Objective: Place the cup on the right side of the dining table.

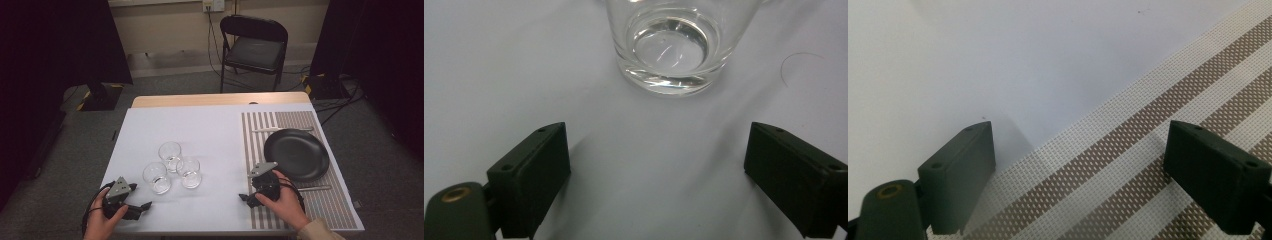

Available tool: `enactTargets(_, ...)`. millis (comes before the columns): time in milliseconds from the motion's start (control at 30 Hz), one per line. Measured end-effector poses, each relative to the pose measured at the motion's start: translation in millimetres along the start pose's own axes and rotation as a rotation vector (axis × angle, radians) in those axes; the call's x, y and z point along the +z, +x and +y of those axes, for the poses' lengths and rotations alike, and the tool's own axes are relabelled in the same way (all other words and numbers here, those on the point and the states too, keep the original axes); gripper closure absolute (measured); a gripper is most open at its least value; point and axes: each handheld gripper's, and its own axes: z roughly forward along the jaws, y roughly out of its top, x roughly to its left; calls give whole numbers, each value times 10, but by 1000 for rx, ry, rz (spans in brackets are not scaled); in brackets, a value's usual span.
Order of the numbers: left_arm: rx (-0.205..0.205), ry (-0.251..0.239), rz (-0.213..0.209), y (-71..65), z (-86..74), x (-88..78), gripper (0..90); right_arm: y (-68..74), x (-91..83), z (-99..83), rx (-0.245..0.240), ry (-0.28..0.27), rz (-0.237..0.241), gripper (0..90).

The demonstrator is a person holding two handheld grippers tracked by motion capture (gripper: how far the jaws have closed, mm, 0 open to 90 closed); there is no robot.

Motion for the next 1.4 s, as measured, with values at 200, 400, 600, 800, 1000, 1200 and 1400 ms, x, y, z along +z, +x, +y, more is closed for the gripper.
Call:
enactTargets(200, 1, -1, 1, 1, -3, -1, 102, -3, -1, 33, -1, 21, 5, 128)
enactTargets(400, 10, 1, 4, 3, -4, -5, 102, 3, 21, 121, -10, 45, 38, 130)
enactTargets(600, 10, 1, 3, 4, -4, -5, 102, 17, 39, 240, -27, 60, 56, 130)
enactTargets(800, 10, 1, 3, 4, -4, -5, 102, 6, 56, 320, -36, 78, 64, 130)
enactTargets(1000, 10, 1, 3, 4, -5, -5, 102, 8, 55, 401, -45, 85, 71, 131)
enactTargets(1200, 10, 1, 3, 5, -5, -5, 102, -6, 61, 485, -38, 73, 83, 132)
enactTargets(1400, 9, 0, 2, 5, -6, -5, 102, -19, 70, 562, -46, 77, 81, 132)
